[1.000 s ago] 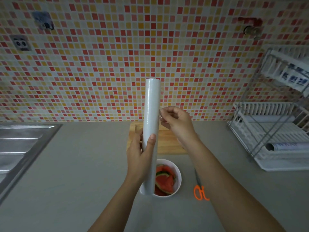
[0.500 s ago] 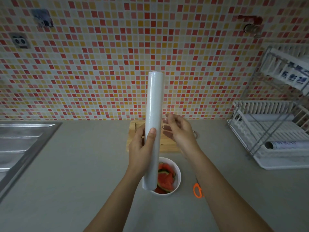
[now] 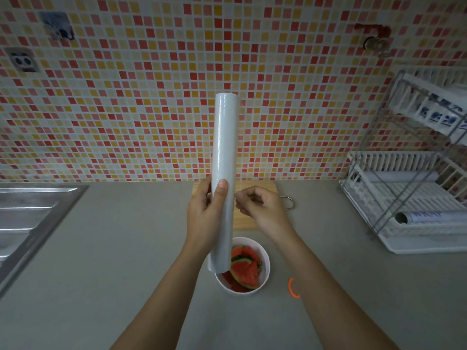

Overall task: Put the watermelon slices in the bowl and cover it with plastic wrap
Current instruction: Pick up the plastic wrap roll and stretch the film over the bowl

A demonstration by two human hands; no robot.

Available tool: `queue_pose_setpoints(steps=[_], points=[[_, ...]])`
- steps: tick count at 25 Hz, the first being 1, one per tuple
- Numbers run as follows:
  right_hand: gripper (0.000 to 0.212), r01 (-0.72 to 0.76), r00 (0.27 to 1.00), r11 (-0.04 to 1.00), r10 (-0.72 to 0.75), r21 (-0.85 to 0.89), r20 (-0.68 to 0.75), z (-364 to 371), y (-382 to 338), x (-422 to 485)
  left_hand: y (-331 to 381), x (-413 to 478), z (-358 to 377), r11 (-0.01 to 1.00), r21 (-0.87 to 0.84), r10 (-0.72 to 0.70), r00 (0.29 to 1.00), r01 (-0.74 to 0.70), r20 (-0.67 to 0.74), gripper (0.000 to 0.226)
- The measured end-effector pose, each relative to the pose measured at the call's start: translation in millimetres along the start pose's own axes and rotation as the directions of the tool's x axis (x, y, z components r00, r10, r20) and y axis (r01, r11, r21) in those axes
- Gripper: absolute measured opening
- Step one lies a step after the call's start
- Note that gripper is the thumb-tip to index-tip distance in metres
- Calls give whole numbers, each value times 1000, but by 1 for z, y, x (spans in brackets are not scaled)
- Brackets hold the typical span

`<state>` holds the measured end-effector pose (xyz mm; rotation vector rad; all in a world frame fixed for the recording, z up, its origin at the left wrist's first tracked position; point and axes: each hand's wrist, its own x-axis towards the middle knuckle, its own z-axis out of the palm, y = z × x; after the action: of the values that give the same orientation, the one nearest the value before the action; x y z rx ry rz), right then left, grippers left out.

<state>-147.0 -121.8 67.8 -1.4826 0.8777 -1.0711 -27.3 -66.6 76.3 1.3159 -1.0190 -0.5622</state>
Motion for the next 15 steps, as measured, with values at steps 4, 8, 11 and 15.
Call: queue_pose_setpoints(steps=[4, 8, 11, 15], points=[[22, -47, 998, 997, 50, 58, -45, -1, 0, 0, 2, 4, 4, 1000, -13, 14, 1000, -14, -12, 49], [13, 28, 998, 999, -27, -21, 60, -2, 5, -7, 5, 12, 3, 999, -30, 40, 999, -40, -5, 45], [11, 19, 1000, 1000, -19, 4, -12, -7, 8, -4, 7, 14, 4, 998, -24, 61, 998, -61, -8, 47], [11, 1, 997, 1000, 0, -15, 82, -5, 14, -11, 10, 19, 7, 997, -40, 63, 998, -63, -16, 43]])
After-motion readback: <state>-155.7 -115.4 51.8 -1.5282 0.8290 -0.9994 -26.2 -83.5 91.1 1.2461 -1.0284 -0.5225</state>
